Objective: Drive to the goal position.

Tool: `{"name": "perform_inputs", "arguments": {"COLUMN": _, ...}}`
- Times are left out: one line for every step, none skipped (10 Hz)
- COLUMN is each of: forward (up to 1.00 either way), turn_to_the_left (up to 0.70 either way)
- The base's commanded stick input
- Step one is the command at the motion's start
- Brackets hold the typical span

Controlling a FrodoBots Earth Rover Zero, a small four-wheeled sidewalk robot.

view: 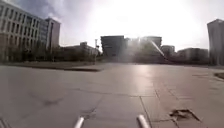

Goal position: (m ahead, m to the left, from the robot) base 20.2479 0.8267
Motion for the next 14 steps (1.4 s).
{"name": "perform_inputs", "arguments": {"forward": 1.00, "turn_to_the_left": 0.00}}
{"name": "perform_inputs", "arguments": {"forward": 1.00, "turn_to_the_left": 0.00}}
{"name": "perform_inputs", "arguments": {"forward": 1.00, "turn_to_the_left": 0.00}}
{"name": "perform_inputs", "arguments": {"forward": 1.00, "turn_to_the_left": 0.00}}
{"name": "perform_inputs", "arguments": {"forward": 1.00, "turn_to_the_left": 0.00}}
{"name": "perform_inputs", "arguments": {"forward": 1.00, "turn_to_the_left": 0.00}}
{"name": "perform_inputs", "arguments": {"forward": 1.00, "turn_to_the_left": 0.00}}
{"name": "perform_inputs", "arguments": {"forward": 1.00, "turn_to_the_left": 0.00}}
{"name": "perform_inputs", "arguments": {"forward": 1.00, "turn_to_the_left": 0.00}}
{"name": "perform_inputs", "arguments": {"forward": 1.00, "turn_to_the_left": 0.00}}
{"name": "perform_inputs", "arguments": {"forward": 1.00, "turn_to_the_left": 0.00}}
{"name": "perform_inputs", "arguments": {"forward": 1.00, "turn_to_the_left": 0.00}}
{"name": "perform_inputs", "arguments": {"forward": 1.00, "turn_to_the_left": 0.00}}
{"name": "perform_inputs", "arguments": {"forward": 1.00, "turn_to_the_left": 0.00}}
